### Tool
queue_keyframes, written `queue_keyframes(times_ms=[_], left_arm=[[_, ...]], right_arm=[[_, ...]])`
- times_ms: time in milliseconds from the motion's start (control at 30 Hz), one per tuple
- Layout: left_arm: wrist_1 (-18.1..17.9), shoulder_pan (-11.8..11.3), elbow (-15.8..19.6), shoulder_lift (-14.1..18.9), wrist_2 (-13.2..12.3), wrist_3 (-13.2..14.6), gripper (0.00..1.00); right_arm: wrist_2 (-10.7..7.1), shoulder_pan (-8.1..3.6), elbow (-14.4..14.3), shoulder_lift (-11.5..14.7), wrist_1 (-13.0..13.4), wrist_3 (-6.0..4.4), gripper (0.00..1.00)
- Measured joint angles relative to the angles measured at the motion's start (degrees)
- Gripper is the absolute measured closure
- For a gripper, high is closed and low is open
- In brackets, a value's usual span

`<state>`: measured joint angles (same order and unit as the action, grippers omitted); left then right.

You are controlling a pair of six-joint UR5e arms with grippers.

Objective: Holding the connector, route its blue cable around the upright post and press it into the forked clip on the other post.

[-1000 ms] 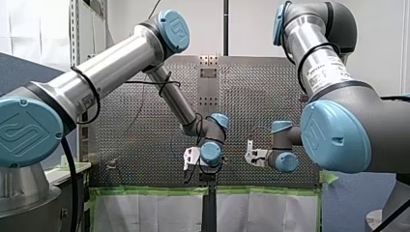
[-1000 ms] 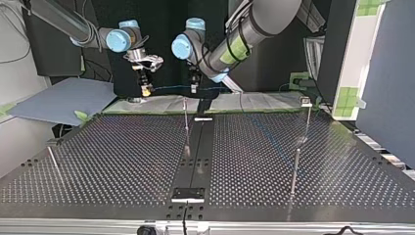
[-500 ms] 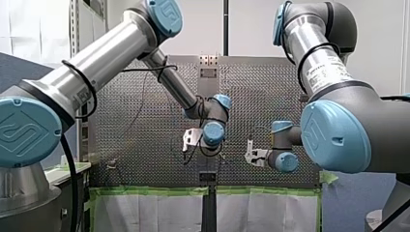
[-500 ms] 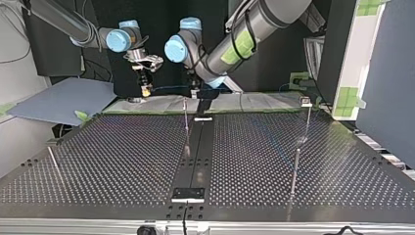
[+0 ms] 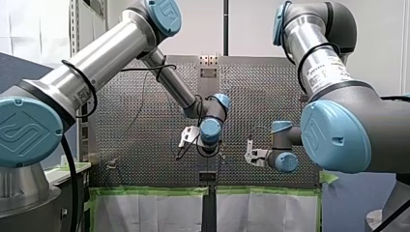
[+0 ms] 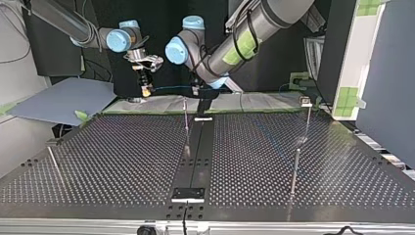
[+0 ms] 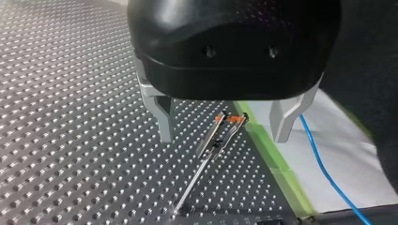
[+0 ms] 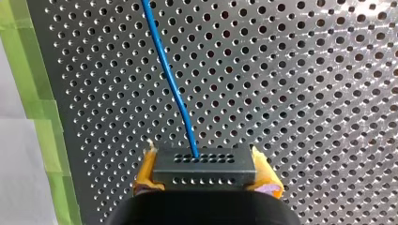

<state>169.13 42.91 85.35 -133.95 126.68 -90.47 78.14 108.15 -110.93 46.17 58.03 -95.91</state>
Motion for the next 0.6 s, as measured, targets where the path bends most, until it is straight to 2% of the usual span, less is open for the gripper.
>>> queue_keyframes(times_ms=[333,600], left_arm=[[4.32,-1.31,-3.82,-0.02,-4.29,0.97,0.0],[8.28,-4.47,-5.67,-0.03,-7.06,1.84,0.0]], right_arm=[[-0.14,0.0,0.05,0.03,0.02,0.0,1.0],[-0.42,0.14,0.19,0.02,0.0,0.0,1.0]])
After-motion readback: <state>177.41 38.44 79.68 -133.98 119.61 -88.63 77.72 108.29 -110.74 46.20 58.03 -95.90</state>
